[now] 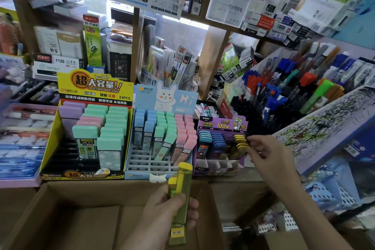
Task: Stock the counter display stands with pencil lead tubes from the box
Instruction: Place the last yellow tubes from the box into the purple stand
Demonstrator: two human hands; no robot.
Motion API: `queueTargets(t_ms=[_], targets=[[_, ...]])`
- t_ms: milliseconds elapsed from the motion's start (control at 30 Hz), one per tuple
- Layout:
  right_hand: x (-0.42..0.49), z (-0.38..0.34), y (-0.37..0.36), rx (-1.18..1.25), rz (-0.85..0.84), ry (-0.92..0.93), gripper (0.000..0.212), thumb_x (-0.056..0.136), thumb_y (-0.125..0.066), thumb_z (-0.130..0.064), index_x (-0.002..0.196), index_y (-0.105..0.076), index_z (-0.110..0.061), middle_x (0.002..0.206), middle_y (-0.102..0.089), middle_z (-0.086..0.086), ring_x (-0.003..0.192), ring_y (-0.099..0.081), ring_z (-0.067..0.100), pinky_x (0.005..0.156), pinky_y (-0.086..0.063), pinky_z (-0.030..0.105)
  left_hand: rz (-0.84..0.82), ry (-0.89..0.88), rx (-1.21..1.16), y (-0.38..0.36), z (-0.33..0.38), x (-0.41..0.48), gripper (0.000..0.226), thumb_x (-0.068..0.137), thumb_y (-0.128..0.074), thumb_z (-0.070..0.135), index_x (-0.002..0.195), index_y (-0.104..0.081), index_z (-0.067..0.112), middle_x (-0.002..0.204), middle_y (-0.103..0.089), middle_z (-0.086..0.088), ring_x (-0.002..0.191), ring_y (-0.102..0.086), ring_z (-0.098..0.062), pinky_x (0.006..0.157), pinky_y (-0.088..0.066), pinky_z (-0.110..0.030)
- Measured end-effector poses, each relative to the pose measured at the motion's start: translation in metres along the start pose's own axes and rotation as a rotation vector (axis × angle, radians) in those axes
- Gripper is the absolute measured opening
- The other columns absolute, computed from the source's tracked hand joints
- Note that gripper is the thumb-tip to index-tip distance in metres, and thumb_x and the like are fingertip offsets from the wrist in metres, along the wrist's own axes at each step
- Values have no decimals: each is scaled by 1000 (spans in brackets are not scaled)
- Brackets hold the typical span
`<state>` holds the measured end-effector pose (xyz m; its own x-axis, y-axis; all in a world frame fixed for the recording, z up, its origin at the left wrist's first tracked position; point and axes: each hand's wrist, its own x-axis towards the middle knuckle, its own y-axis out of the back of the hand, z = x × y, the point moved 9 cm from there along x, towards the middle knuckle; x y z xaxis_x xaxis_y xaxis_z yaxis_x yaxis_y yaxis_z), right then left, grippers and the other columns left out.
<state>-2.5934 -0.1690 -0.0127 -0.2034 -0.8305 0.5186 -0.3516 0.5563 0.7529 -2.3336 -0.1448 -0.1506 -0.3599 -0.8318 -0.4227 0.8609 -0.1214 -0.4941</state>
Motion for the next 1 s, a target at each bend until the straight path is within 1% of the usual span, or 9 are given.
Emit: queueTargets(t_ms=[67, 167, 267, 367, 500, 667, 833, 933, 1000], targets=[[-2, -10, 4, 10, 24, 25, 24, 86, -79, -2, 107, -75, -12, 88, -68, -4, 79, -66, 7, 66, -56, 20, -7, -14, 14, -1, 0, 0, 12, 97, -57, -2, 105, -66, -2, 84, -73, -30, 59, -68, -32, 51, -58, -36], [-9, -21, -7, 197, -48, -70, 18, 88, -76, -5, 102, -76, -17, 82, -72, -8, 73, -70, 8, 64, -60, 23, -21, -39, 37, -2, 0, 0, 12, 96, -60, -1, 105, -68, 1, 86, -74, -27, 61, -70, -31, 53, -59, -36], [-21, -40, -32, 411, -214, -174, 12, 92, -74, -12, 98, -75, -21, 75, -75, -6, 61, -70, 10, 54, -55, 19, -33, -70, 70, -1, 0, 1, 13, 94, -63, 0, 104, -70, 4, 87, -75, -25, 63, -71, -29, 53, -57, -33], [-38, -61, -61, 475, -421, -210, 5, 97, -69, -27, 100, -72, -26, 75, -74, -3, 53, -68, 14, 45, -49, 20, -45, -99, 127, 0, 1, 1, 14, 92, -67, 2, 98, -75, 13, 87, -76, -23, 66, -71, -26, 56, -55, -33], [-53, -79, -87, 487, -576, -230, 22, 97, -63, -48, 100, -70, -27, 69, -72, 5, 47, -64, 14, 40, -48, 22, -84, -130, 193, -3, 4, 0, 28, 92, -69, 5, 91, -78, 32, 87, -75, -20, 68, -71, -24, 59, -56, -33], [-54, -83, -92, 464, -594, -260, 44, 88, -65, -66, 83, -70, -23, 58, -70, 5, 40, -60, 15, 36, -44, 24, -127, -153, 222, -7, 6, -1, 29, 92, -69, 7, 96, -77, 35, 81, -70, -14, 67, -68, -22, 59, -55, -31], [-52, -81, -88, 604, -621, -328, 35, 92, -70, -51, 84, -72, -16, 63, -68, 14, 51, -67, 27, 46, -54, 32, -86, -149, 194, -4, 6, 1, 18, 82, -81, 21, 94, -77, 35, 76, -71, -8, 68, -70, -21, 58, -52, -30], [-50, -72, -85, 669, -653, -381, 17, 95, -66, -36, 96, -77, -23, 86, -72, 17, 78, -70, 39, 69, -55, 44, -52, -141, 107, -1, 7, 1, 35, 58, -93, 36, 90, -79, 29, 80, -75, -12, 64, -68, -23, 54, -50, -31], [-48, -66, -80, 724, -676, -394, 17, 99, -62, -19, 105, -77, -23, 91, -73, 10, 83, -67, 33, 74, -53, 43, -55, -140, 85, -1, 8, 1, 43, 52, -97, 35, 89, -80, 24, 80, -75, -15, 62, -65, -24, 52, -48, -32]])
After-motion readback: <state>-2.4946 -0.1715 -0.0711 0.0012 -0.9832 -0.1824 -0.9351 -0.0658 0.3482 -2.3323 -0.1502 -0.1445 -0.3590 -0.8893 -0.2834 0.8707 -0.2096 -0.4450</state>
